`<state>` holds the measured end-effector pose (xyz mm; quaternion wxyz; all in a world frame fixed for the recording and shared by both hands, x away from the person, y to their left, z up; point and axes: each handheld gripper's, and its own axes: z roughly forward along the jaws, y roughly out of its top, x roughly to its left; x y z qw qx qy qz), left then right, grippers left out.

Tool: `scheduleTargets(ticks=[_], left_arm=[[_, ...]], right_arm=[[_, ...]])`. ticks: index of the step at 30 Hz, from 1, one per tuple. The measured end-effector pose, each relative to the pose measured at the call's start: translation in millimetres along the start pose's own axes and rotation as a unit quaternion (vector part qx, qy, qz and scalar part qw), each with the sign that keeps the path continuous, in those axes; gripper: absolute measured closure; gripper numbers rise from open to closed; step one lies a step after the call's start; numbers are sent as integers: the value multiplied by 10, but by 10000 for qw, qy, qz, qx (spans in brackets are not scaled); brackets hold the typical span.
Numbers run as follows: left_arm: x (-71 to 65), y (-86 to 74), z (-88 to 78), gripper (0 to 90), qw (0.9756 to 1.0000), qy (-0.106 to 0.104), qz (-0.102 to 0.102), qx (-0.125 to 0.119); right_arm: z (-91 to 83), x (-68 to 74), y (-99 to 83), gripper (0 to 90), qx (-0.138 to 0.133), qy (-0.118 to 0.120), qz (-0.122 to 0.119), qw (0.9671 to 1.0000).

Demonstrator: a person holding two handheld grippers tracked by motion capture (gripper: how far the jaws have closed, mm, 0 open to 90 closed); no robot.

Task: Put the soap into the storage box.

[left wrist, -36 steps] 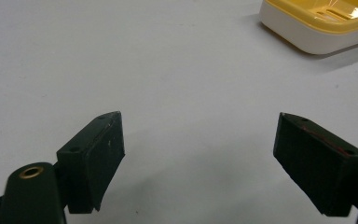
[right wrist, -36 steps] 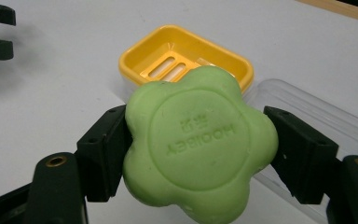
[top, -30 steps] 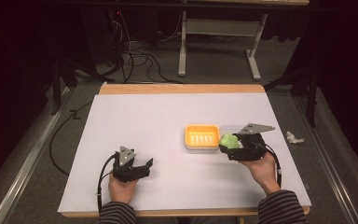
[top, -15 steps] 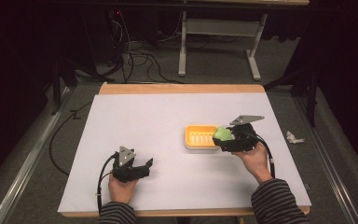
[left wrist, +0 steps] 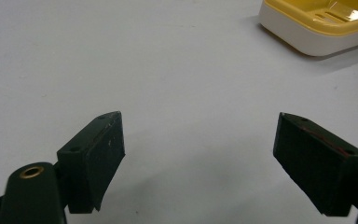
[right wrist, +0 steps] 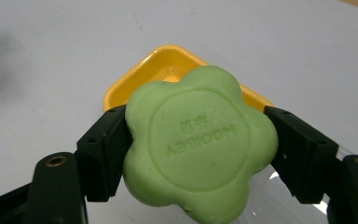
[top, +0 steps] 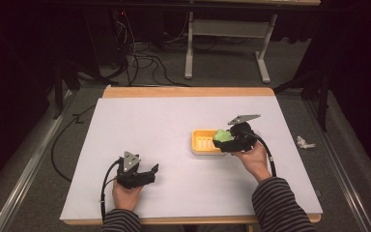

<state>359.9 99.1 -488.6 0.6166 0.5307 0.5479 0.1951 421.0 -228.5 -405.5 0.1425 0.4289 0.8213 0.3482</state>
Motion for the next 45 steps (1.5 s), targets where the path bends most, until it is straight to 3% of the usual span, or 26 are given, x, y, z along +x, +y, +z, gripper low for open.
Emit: scheduleTargets(ticks=[27, 45], left_arm=[[-1, 4, -4, 168, 10000, -16, -48, -42], [2, 5, -8, 168, 10000, -21, -25, -40]], right_arm=[[366, 10, 53, 273, 342, -113, 0, 9994], [493, 35, 67, 272, 530, -239, 60, 9983]])
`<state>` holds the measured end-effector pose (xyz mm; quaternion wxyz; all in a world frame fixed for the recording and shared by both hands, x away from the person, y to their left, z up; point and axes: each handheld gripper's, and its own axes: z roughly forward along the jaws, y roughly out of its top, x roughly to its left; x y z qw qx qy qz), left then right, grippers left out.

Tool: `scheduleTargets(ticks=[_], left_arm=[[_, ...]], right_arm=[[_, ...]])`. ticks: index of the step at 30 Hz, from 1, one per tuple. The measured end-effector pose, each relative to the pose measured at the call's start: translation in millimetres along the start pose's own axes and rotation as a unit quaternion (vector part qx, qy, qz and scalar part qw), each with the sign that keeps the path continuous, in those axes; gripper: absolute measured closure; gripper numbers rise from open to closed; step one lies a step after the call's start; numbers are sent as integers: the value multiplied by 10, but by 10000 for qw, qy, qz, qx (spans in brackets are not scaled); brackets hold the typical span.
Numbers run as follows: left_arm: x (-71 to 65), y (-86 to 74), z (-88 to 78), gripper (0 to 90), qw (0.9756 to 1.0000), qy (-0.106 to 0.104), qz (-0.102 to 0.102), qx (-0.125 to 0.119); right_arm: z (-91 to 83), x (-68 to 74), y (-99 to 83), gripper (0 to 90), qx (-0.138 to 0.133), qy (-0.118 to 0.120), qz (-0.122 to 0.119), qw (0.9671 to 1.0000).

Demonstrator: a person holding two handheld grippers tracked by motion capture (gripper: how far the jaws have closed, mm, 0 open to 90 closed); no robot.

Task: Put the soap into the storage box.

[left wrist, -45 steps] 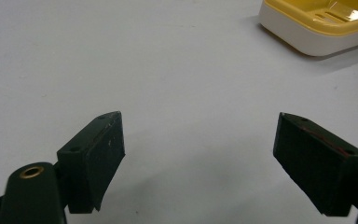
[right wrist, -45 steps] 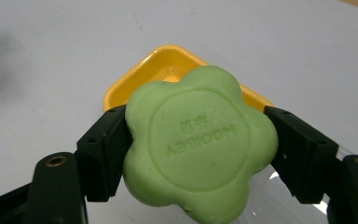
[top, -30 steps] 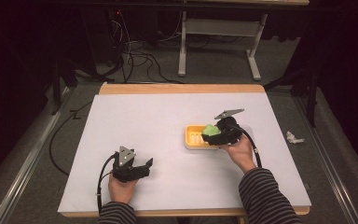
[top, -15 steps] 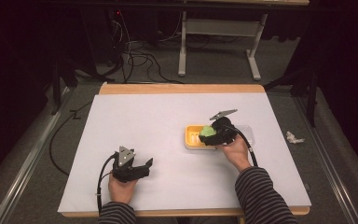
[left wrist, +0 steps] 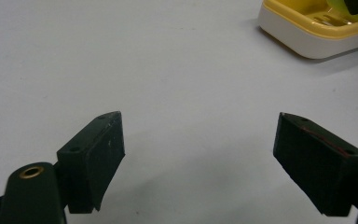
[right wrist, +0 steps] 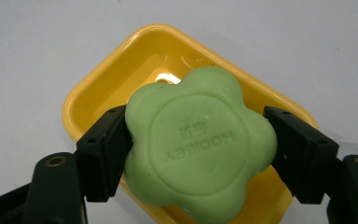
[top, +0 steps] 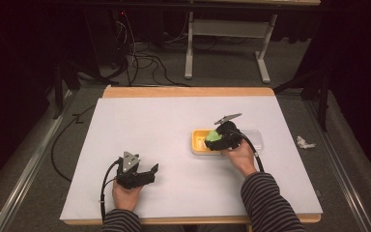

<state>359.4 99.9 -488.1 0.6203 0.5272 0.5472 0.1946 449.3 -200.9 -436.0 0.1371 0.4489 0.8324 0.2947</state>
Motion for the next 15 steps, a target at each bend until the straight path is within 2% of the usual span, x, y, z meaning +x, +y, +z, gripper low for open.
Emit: scheduleTargets(ticks=[11, 15], left_arm=[[1, 1, -4, 168, 10000, -12, -2, -9], [0, 1, -5, 168, 10000, -15, 1, -11]], right_arm=[[19, -1, 5, 273, -71, -98, -17, 9999], [-15, -1, 10, 321, -251, -131, 16, 9996]])
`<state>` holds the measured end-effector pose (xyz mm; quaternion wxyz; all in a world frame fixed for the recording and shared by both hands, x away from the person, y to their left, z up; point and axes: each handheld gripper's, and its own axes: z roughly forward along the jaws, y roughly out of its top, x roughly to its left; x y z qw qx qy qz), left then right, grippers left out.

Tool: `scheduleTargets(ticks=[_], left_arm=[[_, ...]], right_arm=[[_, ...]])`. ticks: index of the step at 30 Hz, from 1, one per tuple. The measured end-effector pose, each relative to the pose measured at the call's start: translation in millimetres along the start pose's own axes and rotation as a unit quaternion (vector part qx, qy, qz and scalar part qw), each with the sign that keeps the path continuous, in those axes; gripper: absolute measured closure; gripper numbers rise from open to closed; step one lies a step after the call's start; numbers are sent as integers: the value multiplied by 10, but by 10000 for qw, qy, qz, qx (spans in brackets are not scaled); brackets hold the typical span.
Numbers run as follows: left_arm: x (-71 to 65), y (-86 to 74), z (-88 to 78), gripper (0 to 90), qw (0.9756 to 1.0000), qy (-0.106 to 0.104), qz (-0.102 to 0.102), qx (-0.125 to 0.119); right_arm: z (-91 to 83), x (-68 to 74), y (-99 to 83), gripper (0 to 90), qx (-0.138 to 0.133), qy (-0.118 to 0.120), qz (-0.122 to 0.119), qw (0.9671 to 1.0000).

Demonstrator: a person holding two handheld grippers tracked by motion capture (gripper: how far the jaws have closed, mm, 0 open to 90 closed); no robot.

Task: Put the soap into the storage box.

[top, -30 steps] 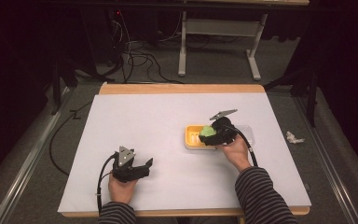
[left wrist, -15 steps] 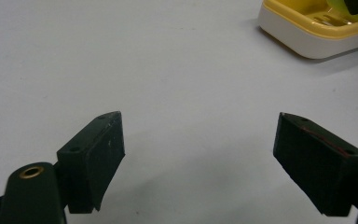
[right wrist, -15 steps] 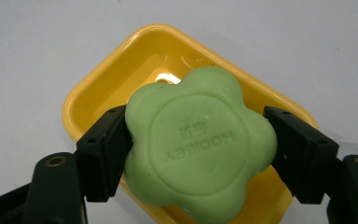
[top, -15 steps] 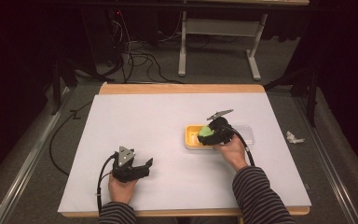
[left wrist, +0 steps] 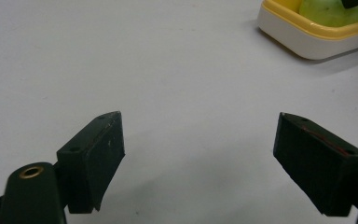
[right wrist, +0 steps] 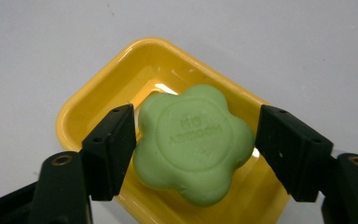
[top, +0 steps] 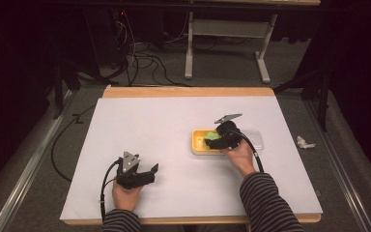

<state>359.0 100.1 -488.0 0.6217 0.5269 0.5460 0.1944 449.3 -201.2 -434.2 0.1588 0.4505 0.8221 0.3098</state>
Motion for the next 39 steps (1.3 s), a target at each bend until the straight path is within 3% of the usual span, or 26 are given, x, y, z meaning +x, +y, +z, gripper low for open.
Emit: scheduleTargets(ticks=[14, 39], left_arm=[[-1, 0, -1, 168, 10000, -1, 0, -10], [-7, -6, 2, 168, 10000, 8, 33, -10]], right_arm=[[-137, -66, -11, 335, -250, 11, 72, 9997], [-533, -212, -105, 344, -664, 17, 185, 9976]])
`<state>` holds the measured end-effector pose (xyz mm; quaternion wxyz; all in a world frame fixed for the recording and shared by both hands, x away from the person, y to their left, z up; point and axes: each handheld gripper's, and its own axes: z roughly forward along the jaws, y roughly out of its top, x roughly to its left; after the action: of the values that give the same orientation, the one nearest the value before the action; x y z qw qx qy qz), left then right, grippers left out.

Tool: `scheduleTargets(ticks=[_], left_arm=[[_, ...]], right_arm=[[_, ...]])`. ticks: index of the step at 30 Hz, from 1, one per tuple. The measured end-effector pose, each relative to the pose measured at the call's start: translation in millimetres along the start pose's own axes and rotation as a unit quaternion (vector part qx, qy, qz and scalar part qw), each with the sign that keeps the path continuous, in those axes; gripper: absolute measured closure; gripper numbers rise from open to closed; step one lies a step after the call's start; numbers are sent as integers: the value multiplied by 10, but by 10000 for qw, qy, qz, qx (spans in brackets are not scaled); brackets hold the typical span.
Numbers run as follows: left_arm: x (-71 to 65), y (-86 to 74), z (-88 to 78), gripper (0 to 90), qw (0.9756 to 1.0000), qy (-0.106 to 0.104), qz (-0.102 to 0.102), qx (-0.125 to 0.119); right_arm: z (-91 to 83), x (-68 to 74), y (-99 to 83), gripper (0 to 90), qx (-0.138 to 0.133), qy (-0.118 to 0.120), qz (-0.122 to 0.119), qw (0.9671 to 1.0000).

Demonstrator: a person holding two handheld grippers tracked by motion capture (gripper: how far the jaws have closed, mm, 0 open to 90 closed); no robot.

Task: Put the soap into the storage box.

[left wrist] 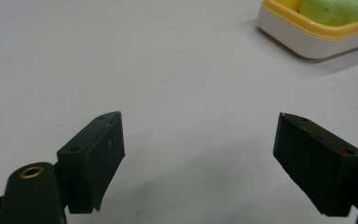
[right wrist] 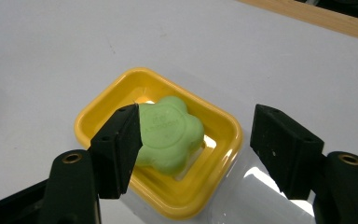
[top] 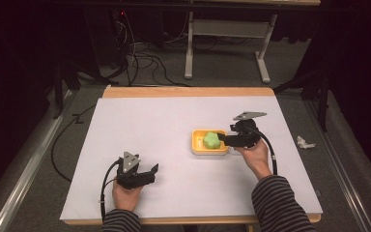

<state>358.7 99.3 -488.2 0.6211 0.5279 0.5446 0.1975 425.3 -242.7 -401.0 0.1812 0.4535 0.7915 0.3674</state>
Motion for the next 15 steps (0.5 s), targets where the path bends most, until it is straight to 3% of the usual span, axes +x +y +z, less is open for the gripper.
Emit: scheduleTargets(ticks=[5, 15], left_arm=[[0, -2, 2, 168, 10000, 4, 6, 24], [-2, -2, 2, 168, 10000, 0, 6, 28]], right_arm=[[-107, -7, -36, 392, -138, -90, -30, 9999], [-250, -94, -121, 393, -317, -128, 81, 9994]])
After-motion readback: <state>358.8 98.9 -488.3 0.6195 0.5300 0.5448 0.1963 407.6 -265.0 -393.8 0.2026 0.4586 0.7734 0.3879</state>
